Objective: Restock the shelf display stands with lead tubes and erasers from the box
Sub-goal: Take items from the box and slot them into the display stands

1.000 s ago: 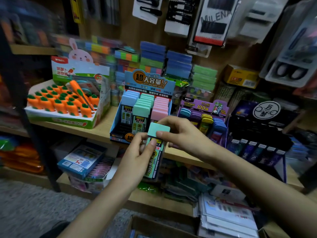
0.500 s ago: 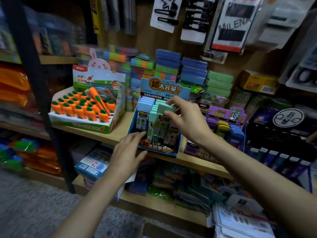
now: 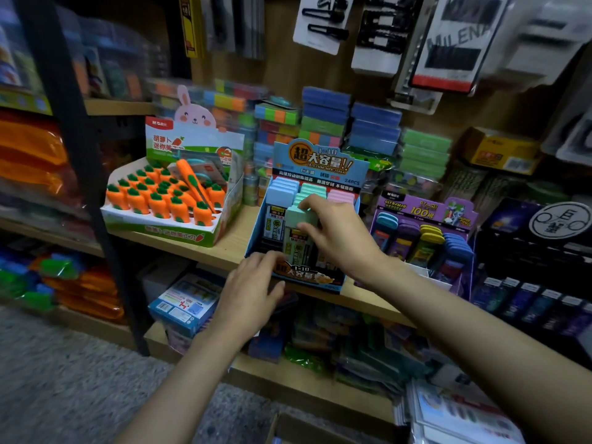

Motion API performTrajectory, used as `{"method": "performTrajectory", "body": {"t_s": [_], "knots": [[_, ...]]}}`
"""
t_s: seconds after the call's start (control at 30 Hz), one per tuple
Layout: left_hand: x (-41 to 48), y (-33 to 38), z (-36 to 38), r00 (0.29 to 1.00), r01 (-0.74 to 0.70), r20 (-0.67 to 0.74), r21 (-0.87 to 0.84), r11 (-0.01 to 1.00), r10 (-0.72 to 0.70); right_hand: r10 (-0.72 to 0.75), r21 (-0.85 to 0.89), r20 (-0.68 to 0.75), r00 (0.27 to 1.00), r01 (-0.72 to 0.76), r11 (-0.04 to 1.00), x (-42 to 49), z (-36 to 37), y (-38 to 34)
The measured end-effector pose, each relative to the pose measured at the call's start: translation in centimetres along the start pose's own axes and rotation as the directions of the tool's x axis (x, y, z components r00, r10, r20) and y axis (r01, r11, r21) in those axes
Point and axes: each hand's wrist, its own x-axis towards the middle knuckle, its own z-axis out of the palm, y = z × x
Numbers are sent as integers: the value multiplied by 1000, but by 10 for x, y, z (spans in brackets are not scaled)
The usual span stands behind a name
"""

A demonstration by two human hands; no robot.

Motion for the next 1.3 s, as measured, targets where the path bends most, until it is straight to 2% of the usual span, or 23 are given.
{"method": "performTrajectory", "body": {"t_s": [0.1, 0.17, 0.23, 0.37, 0.47, 0.6, 0.67, 0.8, 1.0, 1.17, 1.23, 1.3], "knots": [[1, 1, 1, 1000, 14, 10, 17, 1000, -15, -165, -258, -61, 984, 144, 955, -4, 9, 4], [2, 1, 0, 1000, 12, 19, 16, 1000, -12, -189, -314, -102, 977, 148, 938, -3, 12, 5], [2, 1, -2, 999, 4, 38, 17, 1000, -5, -164, -297, -137, 977, 118, 948, -1, 10, 6], [-2, 4, -13, 1000, -1, -8, 18, 1000, 1, -118, -276, -78, 990, 92, 957, -4, -2, 6], [-11, 9, -24, 1000, -7, -13, -17, 1000, 7, -37, -183, -69, 997, 24, 983, -25, -21, 4], [-39, 10, -16, 986, 55, 158, -67, 996, -44, 96, 0, 82, 992, -96, 995, -92, -31, 11], [-59, 10, 5, 957, 109, 275, -52, 993, -91, 188, 56, 198, 962, -203, 978, -140, -19, 16], [-112, 4, 71, 853, 164, 511, -62, 984, -110, 376, 40, 415, 829, -429, 902, -234, 22, 34], [-213, -26, 170, 654, 369, 714, -13, 930, -249, 532, -65, 605, 592, -629, 775, -347, 84, 59], [-274, -50, 217, 596, 497, 726, 3, 868, -344, 627, -121, 704, 333, -814, 569, -425, 131, 69], [-288, -61, 228, 592, 520, 712, 21, 854, -378, 628, -106, 729, 272, -862, 497, -449, 148, 69], [-296, -73, 236, 626, 438, 686, 85, 895, -371, 636, -84, 737, 227, -903, 420, -466, 163, 67]]}}
